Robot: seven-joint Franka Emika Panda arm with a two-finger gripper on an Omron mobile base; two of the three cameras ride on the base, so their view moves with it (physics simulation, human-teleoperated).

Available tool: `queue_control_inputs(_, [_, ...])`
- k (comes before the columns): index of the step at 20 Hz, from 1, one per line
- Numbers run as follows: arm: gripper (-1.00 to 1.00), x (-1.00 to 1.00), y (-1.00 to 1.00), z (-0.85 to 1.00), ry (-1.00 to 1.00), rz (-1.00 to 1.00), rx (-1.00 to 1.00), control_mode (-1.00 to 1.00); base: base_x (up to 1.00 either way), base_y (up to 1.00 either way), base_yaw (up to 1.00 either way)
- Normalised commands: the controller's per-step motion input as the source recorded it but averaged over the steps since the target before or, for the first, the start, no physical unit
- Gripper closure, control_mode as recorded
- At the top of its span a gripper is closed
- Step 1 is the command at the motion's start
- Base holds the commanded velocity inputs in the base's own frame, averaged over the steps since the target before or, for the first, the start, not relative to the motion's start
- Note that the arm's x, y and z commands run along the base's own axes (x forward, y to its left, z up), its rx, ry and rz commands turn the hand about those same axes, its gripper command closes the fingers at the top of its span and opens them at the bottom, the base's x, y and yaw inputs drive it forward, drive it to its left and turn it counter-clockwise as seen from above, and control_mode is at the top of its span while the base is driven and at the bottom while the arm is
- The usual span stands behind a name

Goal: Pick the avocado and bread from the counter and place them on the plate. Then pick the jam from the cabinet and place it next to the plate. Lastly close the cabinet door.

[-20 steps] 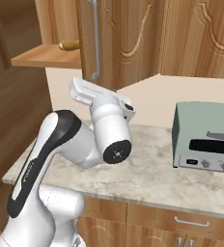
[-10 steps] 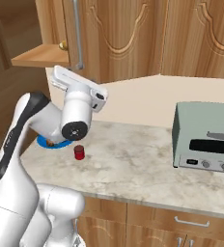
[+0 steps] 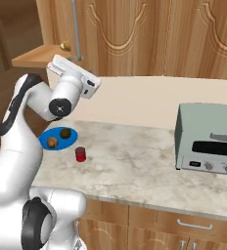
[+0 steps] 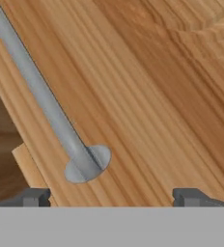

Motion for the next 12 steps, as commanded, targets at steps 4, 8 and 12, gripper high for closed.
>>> queue_control_inputs(4, [-1.0,0.9,-0.07,-0.04,0.17,0.0,0.02,-1.0,0.0,0.0,0.0])
queue_control_inputs(8, [-1.0,0.86,0.0,-0.03,0.15,-0.02,0.0,-1.0,0.0,0.0,0.0])
queue_control_inputs(12, [-1.0,0.91,0.0,-0.06,0.17,-0.04,0.0,-1.0,0.0,0.0,0.0])
